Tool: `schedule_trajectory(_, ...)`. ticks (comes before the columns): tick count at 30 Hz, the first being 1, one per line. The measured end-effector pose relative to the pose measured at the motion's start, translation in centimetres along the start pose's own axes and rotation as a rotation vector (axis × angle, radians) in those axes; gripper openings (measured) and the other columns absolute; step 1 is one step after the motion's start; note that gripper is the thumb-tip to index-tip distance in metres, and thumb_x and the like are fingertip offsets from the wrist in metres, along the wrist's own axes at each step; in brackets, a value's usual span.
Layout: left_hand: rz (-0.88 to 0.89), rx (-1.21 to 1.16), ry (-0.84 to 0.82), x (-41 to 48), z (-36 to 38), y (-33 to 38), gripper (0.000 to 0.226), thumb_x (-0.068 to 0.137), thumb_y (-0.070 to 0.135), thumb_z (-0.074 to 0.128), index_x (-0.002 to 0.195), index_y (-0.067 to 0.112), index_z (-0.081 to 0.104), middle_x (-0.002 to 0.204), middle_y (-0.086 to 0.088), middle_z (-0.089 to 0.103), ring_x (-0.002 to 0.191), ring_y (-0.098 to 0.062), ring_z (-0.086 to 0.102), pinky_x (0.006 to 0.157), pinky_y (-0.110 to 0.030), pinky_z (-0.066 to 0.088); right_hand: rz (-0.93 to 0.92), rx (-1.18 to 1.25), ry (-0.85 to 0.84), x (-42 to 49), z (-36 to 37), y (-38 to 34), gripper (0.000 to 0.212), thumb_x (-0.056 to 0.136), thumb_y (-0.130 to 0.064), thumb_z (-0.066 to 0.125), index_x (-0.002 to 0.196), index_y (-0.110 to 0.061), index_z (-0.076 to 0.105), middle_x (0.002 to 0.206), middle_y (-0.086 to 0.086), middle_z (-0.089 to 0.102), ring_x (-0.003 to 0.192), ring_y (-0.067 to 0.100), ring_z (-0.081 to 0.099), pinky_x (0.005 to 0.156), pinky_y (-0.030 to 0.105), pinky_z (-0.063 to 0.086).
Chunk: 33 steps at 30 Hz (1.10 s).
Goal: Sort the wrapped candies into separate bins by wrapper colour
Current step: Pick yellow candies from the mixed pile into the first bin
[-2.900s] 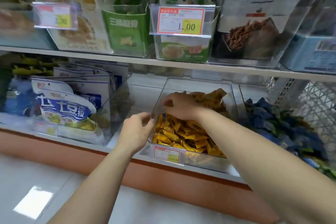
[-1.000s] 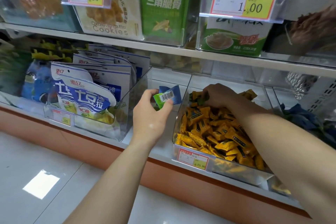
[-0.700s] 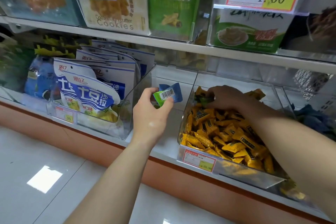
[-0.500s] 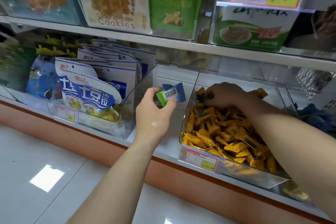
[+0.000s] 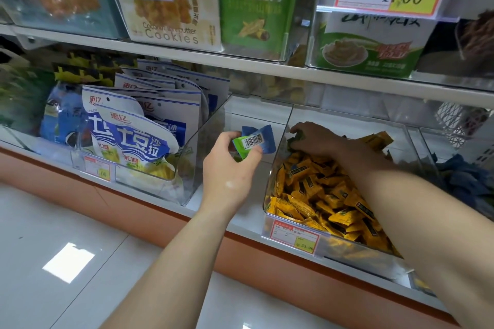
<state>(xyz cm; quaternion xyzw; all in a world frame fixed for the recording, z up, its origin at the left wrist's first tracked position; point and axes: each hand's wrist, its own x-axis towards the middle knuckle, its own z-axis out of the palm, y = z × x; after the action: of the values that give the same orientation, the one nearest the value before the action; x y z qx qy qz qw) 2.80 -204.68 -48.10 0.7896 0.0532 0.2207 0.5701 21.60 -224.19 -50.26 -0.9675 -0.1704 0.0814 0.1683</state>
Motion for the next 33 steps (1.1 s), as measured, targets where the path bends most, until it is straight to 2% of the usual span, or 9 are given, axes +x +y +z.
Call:
schedule_trajectory(3, -0.001, -0.003, -0.013, 0.0, 0.0, -0.3, 0.031, 0.089, 0.032, 0.072, 0.106, 0.041, 0.048, 0.092, 0.022, 0.061, 0.088, 0.017, 0.057, 0.067, -0.006, 0.048, -0.020, -0.064, -0.009, 0.0, -0.3, -0.3, 0.050, 0.087, -0.044, 0.070, 0.129, -0.019, 0.061, 0.133, 0.005, 0.057, 0.117, 0.023, 0.053, 0.086, 0.030, 0.040)
schedule_trajectory(6, 0.001, -0.011, -0.013, 0.0, 0.0, -0.4, 0.031, 0.088, 0.032, 0.072, 0.108, 0.038, 0.049, 0.093, 0.021, 0.061, 0.087, 0.017, 0.057, 0.065, -0.005, 0.047, -0.026, -0.172, -0.038, 0.2, -0.4, -0.9, 0.039, 0.088, -0.045, 0.068, 0.111, -0.015, 0.072, 0.111, 0.005, 0.069, 0.097, 0.019, 0.061, 0.082, 0.034, 0.051)
schedule_trajectory(10, 0.002, -0.014, -0.007, 0.1, -0.2, -0.3, 0.030, 0.088, 0.031, 0.073, 0.106, 0.039, 0.049, 0.091, 0.020, 0.062, 0.085, 0.018, 0.057, 0.062, -0.003, 0.044, -0.017, -0.263, -0.085, 0.0, -0.7, -1.6, 0.037, 0.088, -0.040, 0.070, 0.117, -0.018, 0.068, 0.115, 0.004, 0.066, 0.103, 0.022, 0.060, 0.086, 0.036, 0.051)
schedule_trajectory(15, 0.014, -0.016, 0.026, 0.1, -0.3, 0.0, 0.028, 0.088, 0.034, 0.073, 0.101, 0.043, 0.050, 0.089, 0.019, 0.063, 0.083, 0.014, 0.059, 0.064, -0.007, 0.047, -0.108, -0.202, 0.143, -1.4, -1.3, -1.4, 0.027, 0.084, -0.038, 0.075, 0.104, -0.020, 0.072, 0.107, 0.004, 0.066, 0.097, 0.022, 0.059, 0.081, 0.036, 0.049)
schedule_trajectory(20, -0.028, -0.069, 0.062, -0.2, 0.0, 1.0, 0.030, 0.087, 0.036, 0.073, 0.111, 0.033, 0.057, 0.094, 0.014, 0.065, 0.085, 0.000, 0.064, 0.076, -0.038, 0.061, -0.136, 0.168, 0.371, -5.2, -4.9, -1.2, 0.013, 0.088, -0.033, 0.072, 0.093, -0.022, 0.071, 0.087, -0.005, 0.062, 0.080, 0.013, 0.056, 0.063, 0.023, 0.039)
schedule_trajectory(23, -0.031, -0.110, 0.042, -1.1, 0.8, 2.6, 0.029, 0.087, 0.036, 0.074, 0.111, 0.032, 0.058, 0.094, 0.014, 0.067, 0.087, -0.001, 0.065, 0.077, -0.042, 0.061, -0.103, 0.345, 0.422, -9.1, -6.5, -1.4, 0.018, 0.090, -0.037, 0.069, 0.074, -0.030, 0.064, 0.073, -0.014, 0.063, 0.066, -0.002, 0.057, 0.055, 0.017, 0.037)
schedule_trajectory(25, -0.040, -0.159, 0.003, -1.8, 1.8, 3.9, 0.024, 0.087, 0.035, 0.075, 0.106, 0.033, 0.060, 0.093, 0.012, 0.069, 0.086, -0.005, 0.068, 0.077, -0.042, 0.060, -0.028, 0.553, 0.409, -12.2, -7.0, -1.6, 0.016, 0.090, -0.043, 0.067, 0.079, -0.032, 0.068, 0.078, -0.014, 0.069, 0.066, -0.007, 0.062, 0.054, 0.012, 0.040)
schedule_trajectory(29, -0.229, -0.413, -0.171, -3.8, 5.7, 6.9, 0.028, 0.091, 0.026, 0.071, 0.115, 0.017, 0.060, 0.108, -0.007, 0.070, 0.085, -0.018, 0.073, 0.074, -0.038, 0.062, 0.081, 0.962, 0.379, -18.7, -6.8, -1.4, 0.022, 0.090, -0.040, 0.069, 0.093, -0.018, 0.073, 0.089, 0.003, 0.077, 0.080, 0.019, 0.073, 0.064, 0.026, 0.054)
schedule_trajectory(33, -0.379, -0.562, -0.292, -6.6, 10.9, 9.5, 0.033, 0.098, 0.027, 0.061, 0.126, 0.014, 0.052, 0.120, -0.011, 0.067, 0.101, -0.028, 0.070, 0.070, -0.038, 0.059, 0.184, 1.344, 0.387, -23.9, -6.7, -0.2, 0.025, 0.094, -0.029, 0.066, 0.106, -0.007, 0.071, 0.096, 0.012, 0.076, 0.083, 0.026, 0.074, 0.065, 0.030, 0.058)
